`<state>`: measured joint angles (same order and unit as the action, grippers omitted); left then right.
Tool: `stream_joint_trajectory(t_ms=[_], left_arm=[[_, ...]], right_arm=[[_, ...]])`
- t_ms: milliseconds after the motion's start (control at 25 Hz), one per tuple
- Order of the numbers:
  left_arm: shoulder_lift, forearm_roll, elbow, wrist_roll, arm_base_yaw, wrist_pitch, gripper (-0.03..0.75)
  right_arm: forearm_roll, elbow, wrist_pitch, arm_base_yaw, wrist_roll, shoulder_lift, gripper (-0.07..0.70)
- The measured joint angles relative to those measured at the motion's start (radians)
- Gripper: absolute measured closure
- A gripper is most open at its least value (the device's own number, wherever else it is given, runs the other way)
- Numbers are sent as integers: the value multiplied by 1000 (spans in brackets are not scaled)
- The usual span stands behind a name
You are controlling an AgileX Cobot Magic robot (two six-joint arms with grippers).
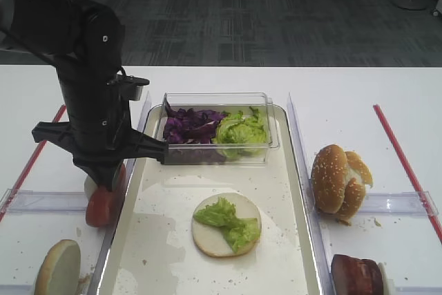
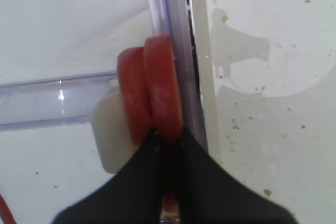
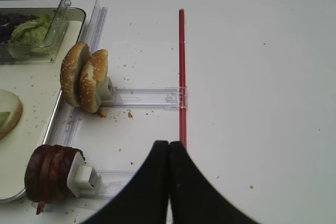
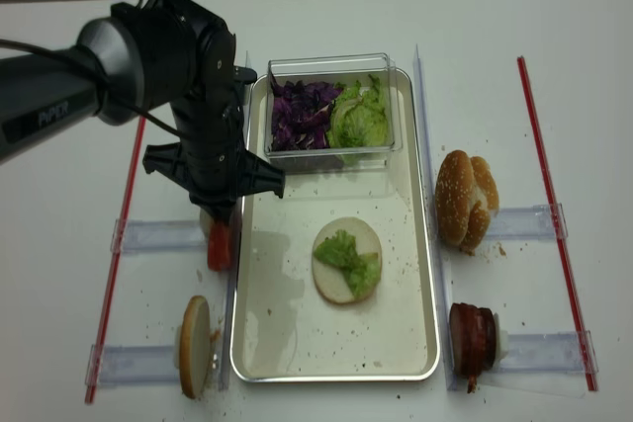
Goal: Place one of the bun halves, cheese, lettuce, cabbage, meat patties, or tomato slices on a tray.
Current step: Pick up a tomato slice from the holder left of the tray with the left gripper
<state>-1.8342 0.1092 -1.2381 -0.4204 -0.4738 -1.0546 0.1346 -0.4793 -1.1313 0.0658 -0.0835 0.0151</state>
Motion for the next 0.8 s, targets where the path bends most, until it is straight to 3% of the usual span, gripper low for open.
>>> stream_joint_trajectory(t_ms=[320,800], left_arm=[[23,1,0,0,0,-2,706],[158,-53,0,27,0,-48,708]], right_arm=[[0,0,0,0,0,0,595],[0,0,0,0,0,0,595]])
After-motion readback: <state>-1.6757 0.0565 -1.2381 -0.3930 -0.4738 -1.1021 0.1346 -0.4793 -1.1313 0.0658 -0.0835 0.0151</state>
